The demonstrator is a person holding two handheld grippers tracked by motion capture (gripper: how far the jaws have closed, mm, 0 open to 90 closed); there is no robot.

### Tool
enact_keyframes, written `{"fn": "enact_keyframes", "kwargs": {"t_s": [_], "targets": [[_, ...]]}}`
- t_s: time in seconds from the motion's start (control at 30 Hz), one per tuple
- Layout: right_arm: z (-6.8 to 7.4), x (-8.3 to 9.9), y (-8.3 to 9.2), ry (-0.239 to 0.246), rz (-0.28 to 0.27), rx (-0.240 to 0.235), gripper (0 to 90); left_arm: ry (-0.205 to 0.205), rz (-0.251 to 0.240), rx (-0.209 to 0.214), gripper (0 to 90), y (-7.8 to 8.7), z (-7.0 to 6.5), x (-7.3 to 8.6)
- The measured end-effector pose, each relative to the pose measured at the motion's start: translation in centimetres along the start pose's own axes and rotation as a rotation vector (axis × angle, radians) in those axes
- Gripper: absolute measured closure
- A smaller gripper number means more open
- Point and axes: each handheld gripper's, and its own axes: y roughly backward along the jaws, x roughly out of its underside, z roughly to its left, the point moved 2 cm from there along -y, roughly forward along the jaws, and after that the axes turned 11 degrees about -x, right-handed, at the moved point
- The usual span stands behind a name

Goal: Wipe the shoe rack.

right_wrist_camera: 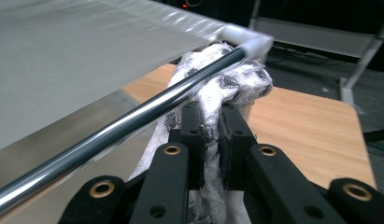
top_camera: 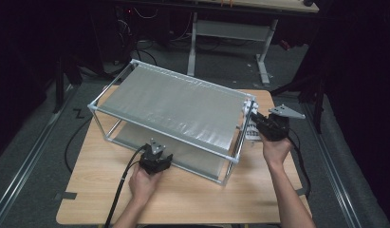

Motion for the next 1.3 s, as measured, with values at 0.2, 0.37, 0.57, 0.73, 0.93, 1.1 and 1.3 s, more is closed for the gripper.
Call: {"fn": "enact_keyframes", "kwargs": {"t_s": [0.2,0.37,0.57,0.73,0.93,1.1,1.3], "targets": [[-0.3,-0.4,0.0,-0.009,-0.003,0.003,82.2,-0.001,-0.001,-0.001,47.6,0.0,0.0,0.0],[1.7,0.6,1.6,0.058,0.005,-0.016,82.1,0.000,-0.001,-0.001,47.6,0.0,0.0,0.0],[4.3,2.1,4.0,0.111,0.008,-0.077,82.0,0.000,-0.001,-0.001,47.6,0.0,0.0,0.0],[6.0,3.2,5.7,0.148,0.000,-0.106,82.0,-0.001,-0.001,-0.001,47.6,0.0,0.0,0.0],[4.1,2.9,4.7,0.094,0.013,-0.066,82.1,0.006,-0.003,0.002,47.7,0.0,0.0,0.0],[1.3,1.6,2.4,0.052,0.026,0.013,82.2,0.001,0.000,0.001,47.7,0.0,0.0,0.0],[-1.4,1.0,-1.0,-0.014,0.066,0.084,82.2,0.000,-0.001,0.000,47.8,0.0,0.0,0.0]]}}
